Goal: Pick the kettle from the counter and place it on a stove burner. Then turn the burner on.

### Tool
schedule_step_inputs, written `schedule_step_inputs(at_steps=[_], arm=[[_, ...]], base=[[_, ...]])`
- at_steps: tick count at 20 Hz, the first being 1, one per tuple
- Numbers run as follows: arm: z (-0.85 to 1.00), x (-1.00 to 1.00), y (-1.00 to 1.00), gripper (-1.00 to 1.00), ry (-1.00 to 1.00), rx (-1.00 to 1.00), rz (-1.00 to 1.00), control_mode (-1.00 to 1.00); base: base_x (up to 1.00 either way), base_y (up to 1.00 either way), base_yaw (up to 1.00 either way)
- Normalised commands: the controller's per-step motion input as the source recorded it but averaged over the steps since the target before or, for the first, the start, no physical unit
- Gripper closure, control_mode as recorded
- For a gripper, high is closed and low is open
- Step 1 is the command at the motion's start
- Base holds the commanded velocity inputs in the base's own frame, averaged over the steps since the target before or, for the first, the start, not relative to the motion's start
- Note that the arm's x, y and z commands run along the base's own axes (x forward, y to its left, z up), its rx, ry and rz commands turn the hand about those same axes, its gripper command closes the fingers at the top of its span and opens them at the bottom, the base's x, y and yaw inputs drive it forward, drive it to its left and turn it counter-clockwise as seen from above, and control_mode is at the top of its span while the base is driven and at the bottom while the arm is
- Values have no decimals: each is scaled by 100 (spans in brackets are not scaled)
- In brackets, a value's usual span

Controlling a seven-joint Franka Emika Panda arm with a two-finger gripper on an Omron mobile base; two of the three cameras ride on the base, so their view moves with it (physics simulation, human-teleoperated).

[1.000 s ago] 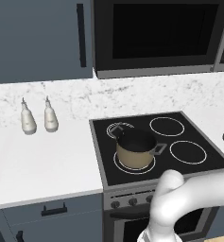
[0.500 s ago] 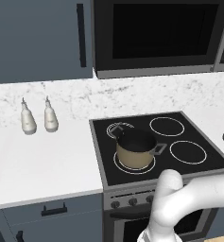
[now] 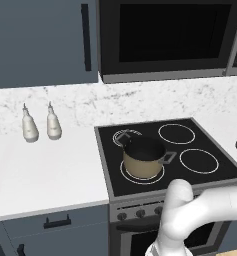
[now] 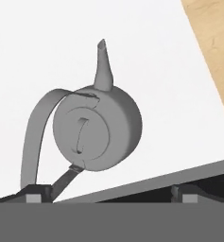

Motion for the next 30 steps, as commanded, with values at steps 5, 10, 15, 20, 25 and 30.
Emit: schedule_step_inputs(at_steps=[5, 10, 15, 20, 25, 30], arm=[[0, 2, -5, -100, -13, 0, -9, -100], [-4, 16, 0, -100, -7, -1, -4, -100], [-5, 29, -2, -100, 0, 0, 0, -100], [-8, 29, -11, -100, 0, -1, 0, -100], [-11, 29, -16, -100, 0, 0, 0, -100], [-14, 29, -15, -100, 0, 0, 0, -100]], base=[[0, 0, 0], [0, 0, 0], [0, 0, 0], [0, 0, 0], [0, 0, 0], [0, 0, 0]])
